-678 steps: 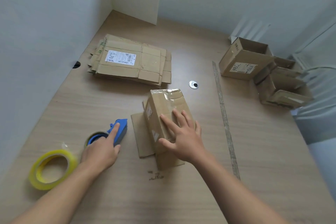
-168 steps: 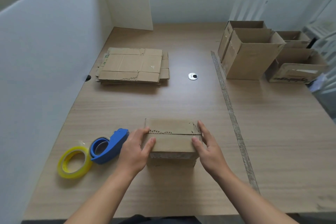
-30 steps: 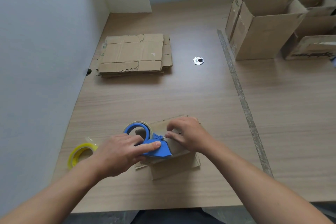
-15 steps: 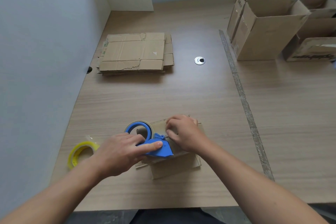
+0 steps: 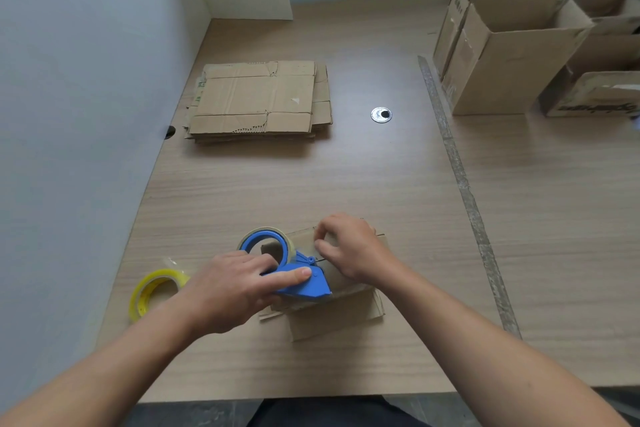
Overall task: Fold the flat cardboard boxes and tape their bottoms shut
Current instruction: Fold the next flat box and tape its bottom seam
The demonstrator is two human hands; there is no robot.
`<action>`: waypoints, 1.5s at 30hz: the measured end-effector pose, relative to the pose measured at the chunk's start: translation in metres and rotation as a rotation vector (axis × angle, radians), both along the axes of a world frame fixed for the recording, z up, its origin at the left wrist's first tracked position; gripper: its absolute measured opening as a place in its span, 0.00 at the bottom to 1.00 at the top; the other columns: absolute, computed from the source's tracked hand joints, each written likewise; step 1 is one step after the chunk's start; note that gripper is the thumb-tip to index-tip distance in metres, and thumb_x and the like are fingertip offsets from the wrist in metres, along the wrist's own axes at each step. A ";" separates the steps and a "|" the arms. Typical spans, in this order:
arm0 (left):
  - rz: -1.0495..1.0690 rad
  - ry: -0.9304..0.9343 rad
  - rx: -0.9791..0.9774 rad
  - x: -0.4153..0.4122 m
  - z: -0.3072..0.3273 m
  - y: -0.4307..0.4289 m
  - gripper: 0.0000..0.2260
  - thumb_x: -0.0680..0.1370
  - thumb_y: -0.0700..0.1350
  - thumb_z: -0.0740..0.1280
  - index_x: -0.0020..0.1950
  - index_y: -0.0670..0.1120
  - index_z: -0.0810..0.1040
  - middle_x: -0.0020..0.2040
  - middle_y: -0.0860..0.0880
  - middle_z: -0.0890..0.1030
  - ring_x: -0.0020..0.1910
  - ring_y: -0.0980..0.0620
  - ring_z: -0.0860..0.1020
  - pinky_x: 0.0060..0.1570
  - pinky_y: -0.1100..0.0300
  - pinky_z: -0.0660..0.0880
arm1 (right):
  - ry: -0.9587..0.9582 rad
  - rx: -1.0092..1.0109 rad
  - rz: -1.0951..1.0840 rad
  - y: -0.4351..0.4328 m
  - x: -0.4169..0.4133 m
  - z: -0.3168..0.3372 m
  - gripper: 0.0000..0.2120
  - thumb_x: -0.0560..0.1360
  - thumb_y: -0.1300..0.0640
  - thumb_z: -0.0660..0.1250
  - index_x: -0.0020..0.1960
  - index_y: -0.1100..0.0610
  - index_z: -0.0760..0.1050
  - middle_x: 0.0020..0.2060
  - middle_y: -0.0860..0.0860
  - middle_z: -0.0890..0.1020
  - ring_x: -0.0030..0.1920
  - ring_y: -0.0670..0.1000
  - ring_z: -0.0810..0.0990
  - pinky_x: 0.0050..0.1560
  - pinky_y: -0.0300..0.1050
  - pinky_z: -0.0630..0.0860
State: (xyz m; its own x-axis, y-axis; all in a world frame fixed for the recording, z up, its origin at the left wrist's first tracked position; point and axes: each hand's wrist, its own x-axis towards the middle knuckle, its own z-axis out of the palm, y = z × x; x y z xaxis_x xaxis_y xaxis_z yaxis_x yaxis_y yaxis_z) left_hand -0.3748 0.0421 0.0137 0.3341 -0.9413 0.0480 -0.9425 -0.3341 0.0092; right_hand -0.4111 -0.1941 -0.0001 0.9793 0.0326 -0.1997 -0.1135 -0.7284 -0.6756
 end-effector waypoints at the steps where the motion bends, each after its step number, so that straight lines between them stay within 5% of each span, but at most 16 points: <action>1: 0.010 0.012 0.003 0.000 0.000 -0.001 0.30 0.73 0.53 0.73 0.72 0.60 0.65 0.41 0.54 0.78 0.30 0.52 0.74 0.27 0.64 0.68 | -0.026 0.033 0.015 -0.001 0.000 0.002 0.03 0.78 0.55 0.65 0.45 0.48 0.74 0.48 0.44 0.76 0.55 0.50 0.75 0.61 0.50 0.68; 5: 0.049 0.042 0.030 0.000 0.003 -0.002 0.38 0.66 0.52 0.81 0.72 0.60 0.66 0.41 0.55 0.79 0.31 0.53 0.76 0.27 0.65 0.70 | -0.109 0.140 0.103 -0.003 -0.007 0.002 0.06 0.78 0.57 0.67 0.44 0.49 0.72 0.53 0.46 0.76 0.56 0.48 0.75 0.60 0.43 0.71; 10: 0.059 0.059 0.061 0.000 0.006 -0.003 0.38 0.67 0.52 0.80 0.72 0.60 0.65 0.41 0.56 0.79 0.31 0.54 0.76 0.27 0.65 0.70 | -0.136 0.220 0.143 -0.008 -0.018 -0.002 0.07 0.78 0.58 0.68 0.44 0.49 0.72 0.56 0.46 0.75 0.66 0.47 0.70 0.61 0.26 0.60; 25: 0.088 0.062 0.042 -0.002 0.003 -0.003 0.38 0.67 0.51 0.80 0.72 0.59 0.65 0.41 0.56 0.79 0.30 0.55 0.75 0.26 0.65 0.70 | -0.111 0.132 0.049 -0.020 -0.037 -0.003 0.05 0.79 0.58 0.66 0.46 0.51 0.71 0.53 0.51 0.80 0.61 0.52 0.76 0.61 0.49 0.71; 28: 0.065 0.047 0.007 -0.003 0.001 0.000 0.27 0.75 0.54 0.69 0.73 0.60 0.64 0.42 0.56 0.79 0.31 0.54 0.75 0.26 0.64 0.70 | -0.119 0.218 0.010 -0.020 -0.040 -0.007 0.06 0.78 0.58 0.67 0.45 0.49 0.72 0.57 0.51 0.82 0.68 0.45 0.74 0.65 0.44 0.71; 32: 0.092 0.052 -0.010 -0.005 0.002 0.001 0.23 0.77 0.57 0.56 0.72 0.60 0.65 0.41 0.56 0.78 0.31 0.55 0.75 0.27 0.65 0.67 | -0.151 0.283 -0.018 -0.015 -0.041 -0.009 0.11 0.77 0.60 0.68 0.42 0.47 0.71 0.54 0.51 0.84 0.59 0.29 0.74 0.57 0.26 0.68; 35: 0.086 0.032 -0.018 -0.003 0.001 0.001 0.22 0.79 0.59 0.53 0.73 0.59 0.64 0.41 0.56 0.78 0.31 0.55 0.75 0.27 0.65 0.67 | -0.184 0.244 0.031 -0.014 -0.039 -0.010 0.09 0.76 0.61 0.68 0.43 0.49 0.71 0.46 0.49 0.84 0.57 0.46 0.81 0.56 0.39 0.74; 42: 0.087 0.063 -0.052 -0.006 0.003 0.002 0.24 0.76 0.54 0.60 0.72 0.59 0.65 0.40 0.55 0.79 0.30 0.52 0.76 0.27 0.63 0.69 | -0.240 0.168 0.022 -0.013 -0.036 -0.013 0.04 0.77 0.60 0.70 0.46 0.58 0.76 0.42 0.47 0.79 0.45 0.49 0.77 0.49 0.44 0.73; 45: 0.115 0.090 -0.032 -0.007 0.004 -0.001 0.31 0.72 0.51 0.75 0.72 0.59 0.65 0.39 0.55 0.78 0.29 0.52 0.76 0.26 0.63 0.70 | -0.217 0.185 -0.028 -0.013 -0.038 -0.016 0.02 0.77 0.60 0.70 0.47 0.58 0.77 0.42 0.48 0.80 0.45 0.49 0.78 0.48 0.40 0.72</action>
State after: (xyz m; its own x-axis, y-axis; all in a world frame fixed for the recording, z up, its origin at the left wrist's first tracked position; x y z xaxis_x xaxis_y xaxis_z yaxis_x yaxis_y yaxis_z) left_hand -0.3815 0.0411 0.0180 0.4442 -0.8949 0.0424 -0.8929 -0.4382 0.1038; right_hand -0.4493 -0.2072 -0.0156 0.9995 0.0215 0.0214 0.0299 -0.5893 -0.8074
